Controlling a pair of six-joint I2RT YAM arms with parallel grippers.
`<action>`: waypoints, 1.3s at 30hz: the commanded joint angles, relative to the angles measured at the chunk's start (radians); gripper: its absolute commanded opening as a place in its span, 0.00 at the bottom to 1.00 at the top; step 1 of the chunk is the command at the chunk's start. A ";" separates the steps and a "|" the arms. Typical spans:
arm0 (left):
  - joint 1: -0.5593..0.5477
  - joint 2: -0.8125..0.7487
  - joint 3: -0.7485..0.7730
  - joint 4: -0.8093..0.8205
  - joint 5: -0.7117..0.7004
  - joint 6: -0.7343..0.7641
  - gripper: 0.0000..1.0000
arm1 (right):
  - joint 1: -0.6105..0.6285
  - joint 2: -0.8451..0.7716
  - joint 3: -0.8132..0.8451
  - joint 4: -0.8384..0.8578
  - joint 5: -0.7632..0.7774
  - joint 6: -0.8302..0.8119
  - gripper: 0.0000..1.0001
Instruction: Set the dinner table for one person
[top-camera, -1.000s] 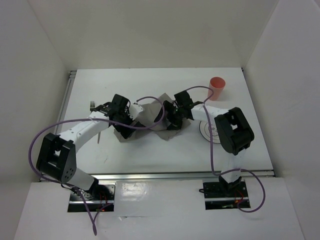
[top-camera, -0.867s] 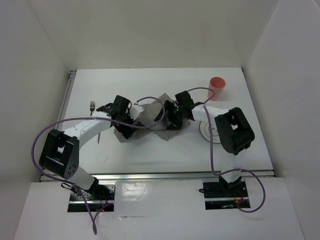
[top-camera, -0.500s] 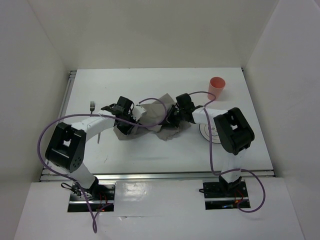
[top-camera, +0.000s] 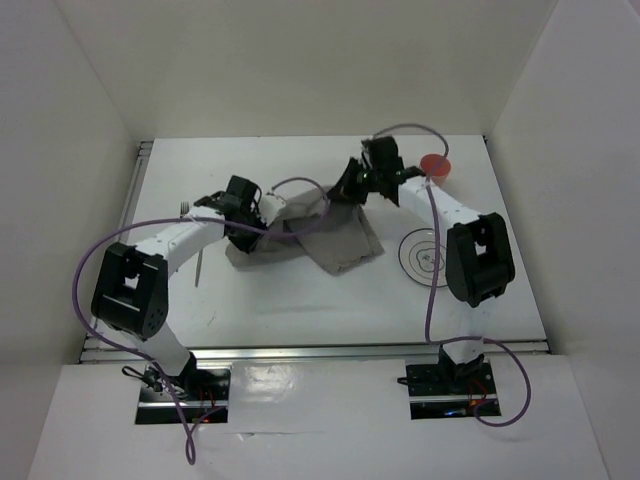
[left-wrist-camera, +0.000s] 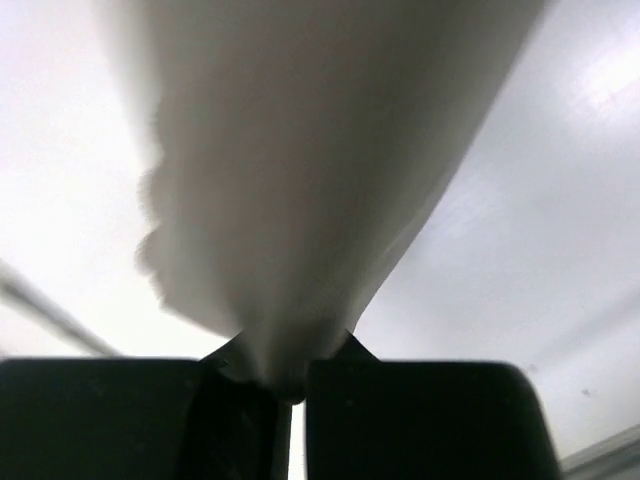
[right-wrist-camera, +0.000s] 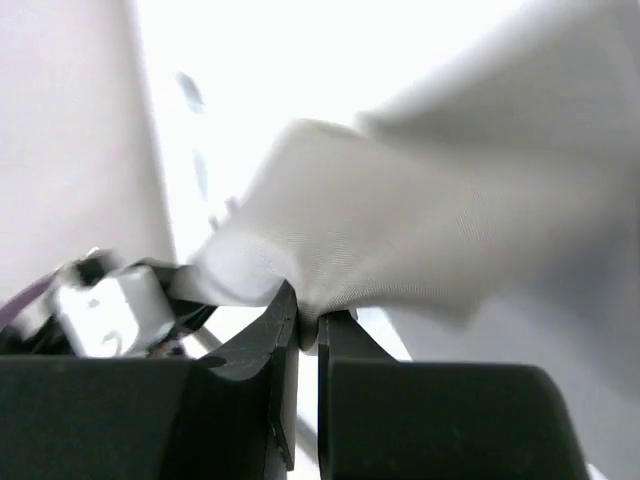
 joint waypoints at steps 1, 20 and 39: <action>0.103 0.042 0.246 -0.036 -0.053 0.003 0.00 | -0.074 0.079 0.317 -0.068 -0.063 -0.188 0.00; 0.037 -0.108 0.387 0.174 -0.406 0.209 0.00 | -0.167 -0.074 0.463 0.005 -0.121 -0.406 0.00; -0.319 -0.286 -0.143 -0.484 0.096 0.246 0.91 | 0.044 -0.560 -0.501 -0.320 0.118 -0.221 0.91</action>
